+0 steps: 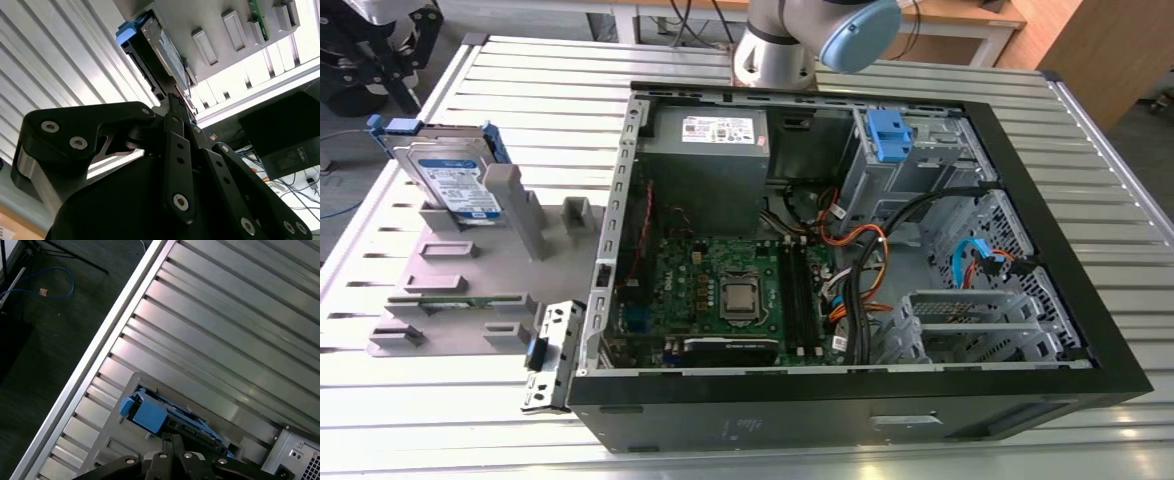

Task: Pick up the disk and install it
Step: 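Pick up the disk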

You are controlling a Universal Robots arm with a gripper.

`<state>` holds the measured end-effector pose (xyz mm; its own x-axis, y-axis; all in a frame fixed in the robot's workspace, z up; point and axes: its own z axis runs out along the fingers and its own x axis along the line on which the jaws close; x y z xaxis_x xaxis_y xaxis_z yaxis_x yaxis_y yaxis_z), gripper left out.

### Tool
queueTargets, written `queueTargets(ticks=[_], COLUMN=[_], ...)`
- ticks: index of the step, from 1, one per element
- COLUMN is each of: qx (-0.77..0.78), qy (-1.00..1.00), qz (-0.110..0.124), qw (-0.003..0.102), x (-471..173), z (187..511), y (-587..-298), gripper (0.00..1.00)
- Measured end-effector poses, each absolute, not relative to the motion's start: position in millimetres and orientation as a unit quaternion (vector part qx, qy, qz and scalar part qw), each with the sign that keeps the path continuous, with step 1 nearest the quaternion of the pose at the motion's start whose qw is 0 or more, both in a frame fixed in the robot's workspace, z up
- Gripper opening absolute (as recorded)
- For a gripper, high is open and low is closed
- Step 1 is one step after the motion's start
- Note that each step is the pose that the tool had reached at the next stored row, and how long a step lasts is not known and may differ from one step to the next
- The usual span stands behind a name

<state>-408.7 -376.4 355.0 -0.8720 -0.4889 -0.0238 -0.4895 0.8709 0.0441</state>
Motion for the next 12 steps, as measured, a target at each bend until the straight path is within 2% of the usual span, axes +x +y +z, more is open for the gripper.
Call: queueTargets(ticks=[12], qx=[-0.331], qy=[0.943], qz=[0.025], qw=[0.004], x=[-408.7], z=[354.8], y=[-376.4], gripper=[0.11])
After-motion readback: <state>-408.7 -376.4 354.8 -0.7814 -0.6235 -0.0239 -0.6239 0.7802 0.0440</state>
